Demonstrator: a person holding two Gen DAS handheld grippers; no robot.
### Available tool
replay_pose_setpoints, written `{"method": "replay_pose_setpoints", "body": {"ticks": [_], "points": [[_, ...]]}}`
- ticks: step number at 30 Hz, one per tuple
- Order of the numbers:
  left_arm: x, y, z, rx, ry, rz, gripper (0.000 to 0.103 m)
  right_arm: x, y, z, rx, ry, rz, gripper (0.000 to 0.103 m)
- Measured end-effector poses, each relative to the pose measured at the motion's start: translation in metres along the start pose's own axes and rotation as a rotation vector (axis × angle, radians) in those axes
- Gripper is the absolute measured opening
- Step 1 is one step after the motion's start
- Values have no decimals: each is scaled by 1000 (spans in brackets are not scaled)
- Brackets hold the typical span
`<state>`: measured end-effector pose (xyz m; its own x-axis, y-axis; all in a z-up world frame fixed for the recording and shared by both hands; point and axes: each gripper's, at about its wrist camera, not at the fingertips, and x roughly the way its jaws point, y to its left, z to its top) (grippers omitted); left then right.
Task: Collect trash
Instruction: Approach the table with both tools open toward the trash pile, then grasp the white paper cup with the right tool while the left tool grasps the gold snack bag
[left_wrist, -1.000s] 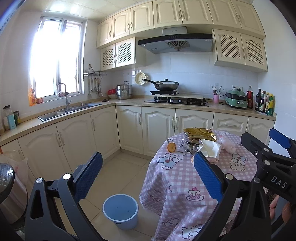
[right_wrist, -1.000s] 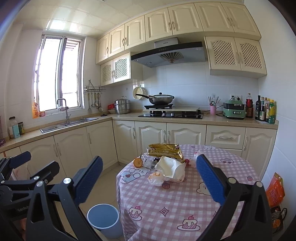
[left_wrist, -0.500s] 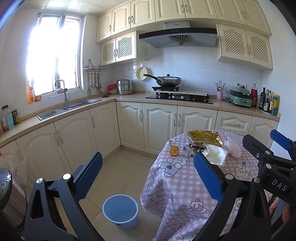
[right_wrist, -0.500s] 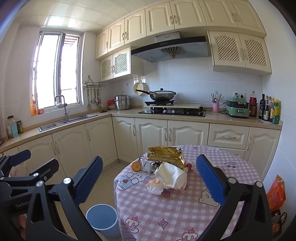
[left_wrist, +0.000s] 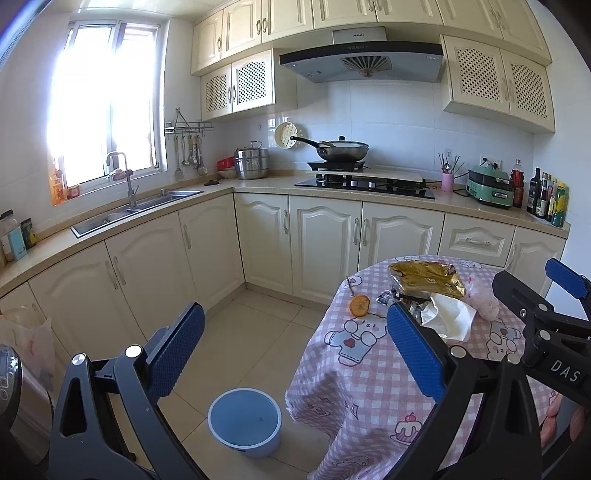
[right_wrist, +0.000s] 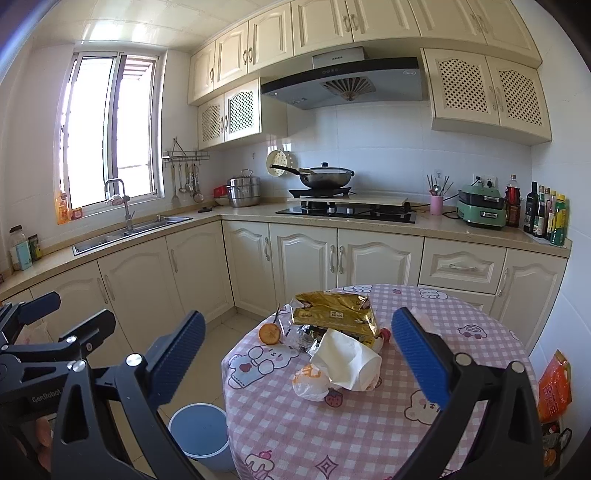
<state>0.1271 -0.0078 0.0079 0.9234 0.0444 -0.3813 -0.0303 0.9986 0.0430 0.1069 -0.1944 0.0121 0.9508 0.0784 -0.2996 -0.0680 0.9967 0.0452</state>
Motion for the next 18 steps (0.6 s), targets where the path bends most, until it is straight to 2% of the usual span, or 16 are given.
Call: {"method": "replay_pose_setpoints", "body": {"ticks": [10,18], "points": [[29,-5,3,12,47,-13,95,27,-13,-1,25,39,-22,99],[67,-28,-1,28,122,-72,95,53,-54,-10,98,93,-81,99]]}}
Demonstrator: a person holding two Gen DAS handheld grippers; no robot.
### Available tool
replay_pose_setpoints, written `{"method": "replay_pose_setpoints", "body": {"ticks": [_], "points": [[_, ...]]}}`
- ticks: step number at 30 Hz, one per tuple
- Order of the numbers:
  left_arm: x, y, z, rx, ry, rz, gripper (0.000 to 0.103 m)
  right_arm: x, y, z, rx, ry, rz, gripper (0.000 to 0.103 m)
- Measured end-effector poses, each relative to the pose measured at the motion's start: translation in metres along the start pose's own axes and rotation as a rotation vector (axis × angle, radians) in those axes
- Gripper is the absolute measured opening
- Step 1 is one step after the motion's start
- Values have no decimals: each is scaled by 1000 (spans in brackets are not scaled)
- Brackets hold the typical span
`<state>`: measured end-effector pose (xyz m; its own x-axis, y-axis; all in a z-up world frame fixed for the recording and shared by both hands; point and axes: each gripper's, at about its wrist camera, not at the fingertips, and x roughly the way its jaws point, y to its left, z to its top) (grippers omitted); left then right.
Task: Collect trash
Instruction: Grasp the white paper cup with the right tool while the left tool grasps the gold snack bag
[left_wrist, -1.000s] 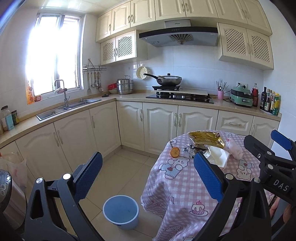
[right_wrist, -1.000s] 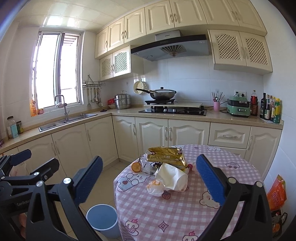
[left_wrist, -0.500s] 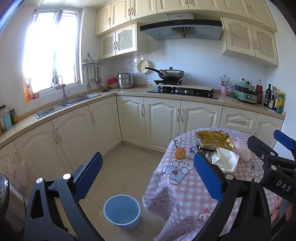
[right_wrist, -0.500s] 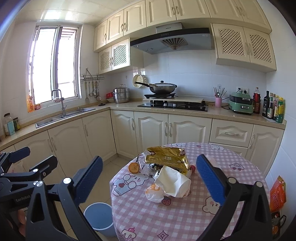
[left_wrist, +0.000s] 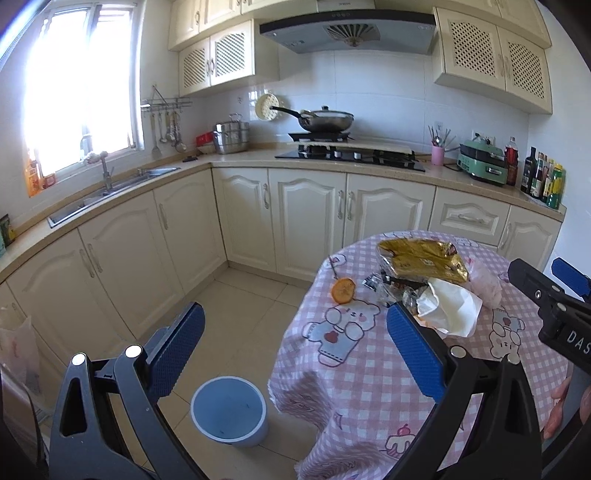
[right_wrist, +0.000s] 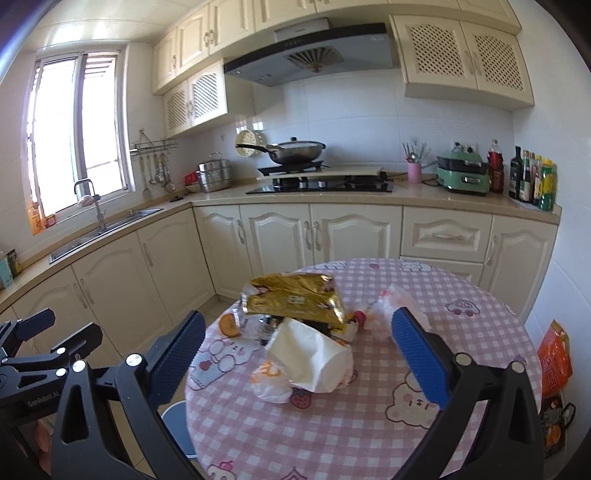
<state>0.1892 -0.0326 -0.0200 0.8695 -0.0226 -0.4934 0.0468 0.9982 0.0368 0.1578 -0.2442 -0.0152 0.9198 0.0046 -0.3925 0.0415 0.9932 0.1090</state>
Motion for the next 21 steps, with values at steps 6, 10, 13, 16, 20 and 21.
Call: {"method": "replay_pose_setpoints", "body": {"ticks": [6,10,13,16,20,21], "points": [[41,-35,-8,42,76,-122,95,30,-37,-12,52,58,-66,99],[68,-62,-17,68,142,-175,95,50,-55,-23,77,102,-80,99],[80,-69,-19,72,154,-164,95,66,-61,-31,97,143,-52,99],[86,-66,-17,62,152,-149,95,82,-60,-36,111,176,5,99],[90,-56,-14,20,144,-142,95,104,-53,-40,125,219,60,99],[91,-54,-15,14,145,-139,95,110,-52,-41,131,231,71,99]]}}
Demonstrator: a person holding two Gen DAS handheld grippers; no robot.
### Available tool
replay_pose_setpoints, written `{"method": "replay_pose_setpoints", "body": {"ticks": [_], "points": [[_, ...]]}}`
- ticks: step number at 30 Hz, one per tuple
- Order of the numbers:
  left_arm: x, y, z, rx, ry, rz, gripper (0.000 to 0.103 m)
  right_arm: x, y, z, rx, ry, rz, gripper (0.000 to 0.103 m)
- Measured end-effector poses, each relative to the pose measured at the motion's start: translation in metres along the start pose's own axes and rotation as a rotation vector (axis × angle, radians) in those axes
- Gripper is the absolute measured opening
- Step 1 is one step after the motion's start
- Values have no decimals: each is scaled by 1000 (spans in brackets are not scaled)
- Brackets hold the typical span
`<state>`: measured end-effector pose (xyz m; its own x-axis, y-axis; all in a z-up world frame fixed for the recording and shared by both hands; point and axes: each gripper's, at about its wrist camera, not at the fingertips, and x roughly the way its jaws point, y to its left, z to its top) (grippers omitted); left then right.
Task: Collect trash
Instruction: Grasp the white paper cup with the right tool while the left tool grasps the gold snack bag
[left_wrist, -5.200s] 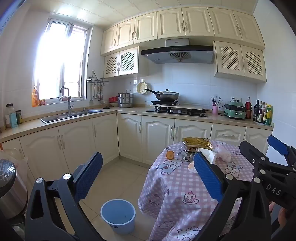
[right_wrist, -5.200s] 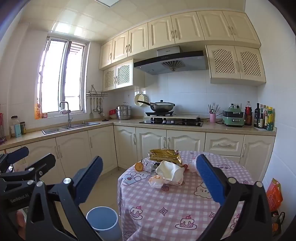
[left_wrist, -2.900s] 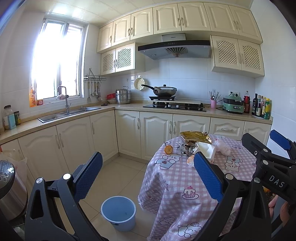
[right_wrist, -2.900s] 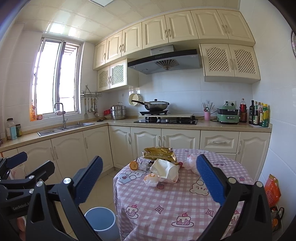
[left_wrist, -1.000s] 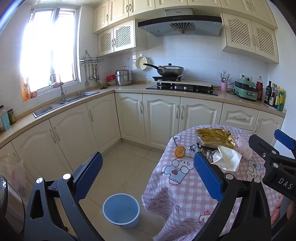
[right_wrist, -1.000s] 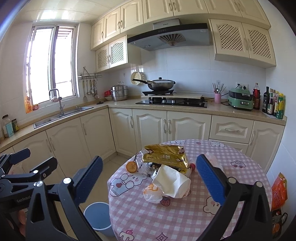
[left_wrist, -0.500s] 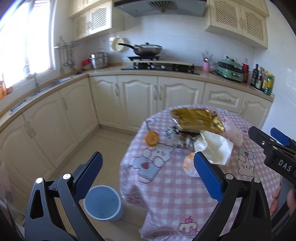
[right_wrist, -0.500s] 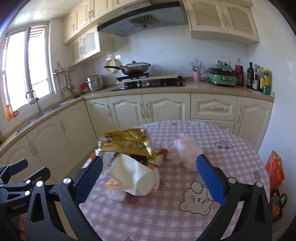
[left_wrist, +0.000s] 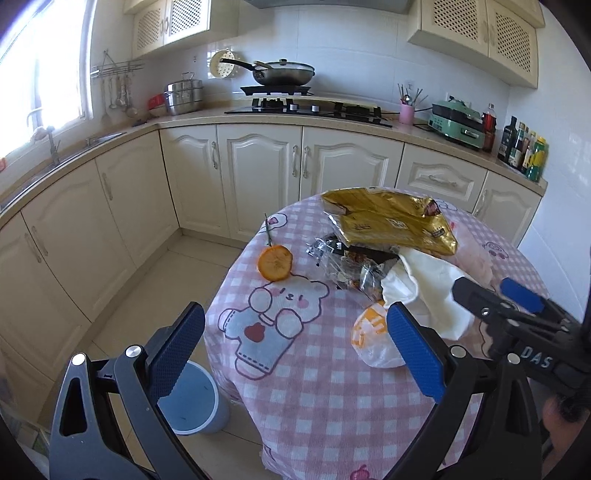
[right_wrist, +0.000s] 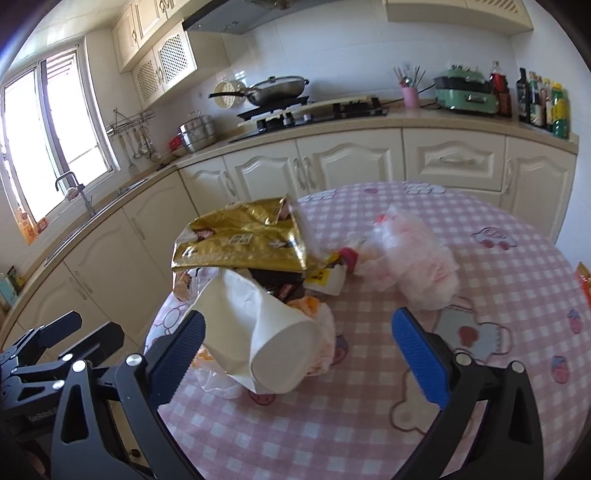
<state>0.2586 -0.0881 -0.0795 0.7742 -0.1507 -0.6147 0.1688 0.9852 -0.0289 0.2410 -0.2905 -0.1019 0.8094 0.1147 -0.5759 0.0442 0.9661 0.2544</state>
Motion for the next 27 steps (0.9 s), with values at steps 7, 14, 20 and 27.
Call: {"method": "replay_pose_setpoints", "body": {"ticks": [7,14,20,27], "points": [[9,2,2,7,17,-2,95,22,-10,-4,61,67,75,50],[16,-11,9,14,9,-39,95,5,-22,-4,61,16,62,45],[25,-21,14,18,7,-66,95,-16,-42,-1,60,-45,-9,45],[36,-32,20,0,5,-104,95,-22,-68,-2,97,-86,-83,45]]}}
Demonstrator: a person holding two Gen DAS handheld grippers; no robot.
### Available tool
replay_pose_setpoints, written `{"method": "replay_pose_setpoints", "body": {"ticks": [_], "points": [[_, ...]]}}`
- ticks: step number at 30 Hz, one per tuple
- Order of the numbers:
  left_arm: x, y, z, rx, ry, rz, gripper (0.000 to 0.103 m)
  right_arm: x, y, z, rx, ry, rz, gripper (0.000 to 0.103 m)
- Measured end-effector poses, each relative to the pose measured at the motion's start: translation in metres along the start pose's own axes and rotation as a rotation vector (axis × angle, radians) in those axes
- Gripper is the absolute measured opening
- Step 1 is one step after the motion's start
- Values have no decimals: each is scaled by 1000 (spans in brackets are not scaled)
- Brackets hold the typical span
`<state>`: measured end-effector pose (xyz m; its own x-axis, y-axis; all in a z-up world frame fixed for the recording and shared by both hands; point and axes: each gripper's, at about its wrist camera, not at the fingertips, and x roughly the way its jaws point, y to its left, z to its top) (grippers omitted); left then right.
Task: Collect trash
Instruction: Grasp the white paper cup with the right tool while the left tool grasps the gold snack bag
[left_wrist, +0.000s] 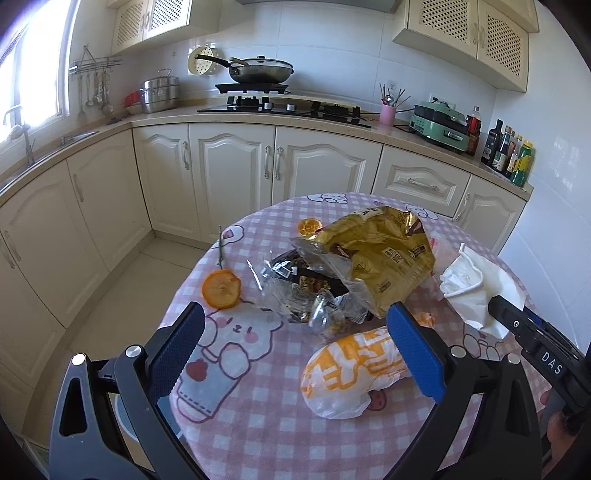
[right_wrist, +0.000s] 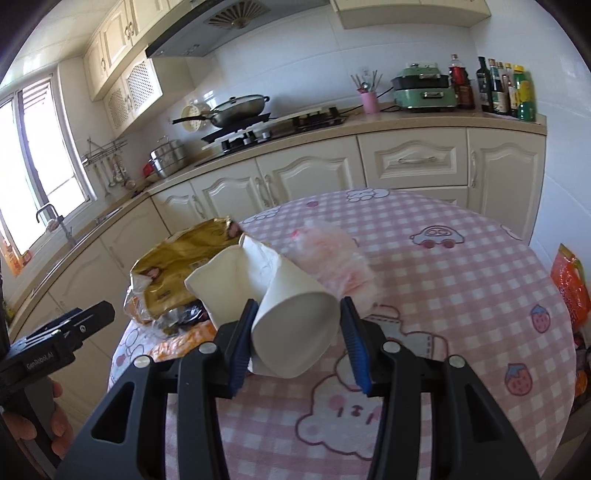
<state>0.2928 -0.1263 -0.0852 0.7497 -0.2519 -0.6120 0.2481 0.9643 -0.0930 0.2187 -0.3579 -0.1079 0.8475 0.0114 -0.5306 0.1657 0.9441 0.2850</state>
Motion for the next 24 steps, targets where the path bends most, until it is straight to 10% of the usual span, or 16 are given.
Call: {"method": "replay_pose_setpoints", "body": {"ticks": [8,14,19,24], "points": [[30,-14,17,-41,2,-27,94,-1,-9,5,13,-48,-18,45],[58,-21,19,-59,65,-59,68,3,-10,10,18,-67,-21,45],[70,-19,17,-87,98,-106,16,5,-8,12,14,-75,-29,45],[48,-20,17,-81,22,-169,3,-1,-2,15,3,-97,-30,45]]}}
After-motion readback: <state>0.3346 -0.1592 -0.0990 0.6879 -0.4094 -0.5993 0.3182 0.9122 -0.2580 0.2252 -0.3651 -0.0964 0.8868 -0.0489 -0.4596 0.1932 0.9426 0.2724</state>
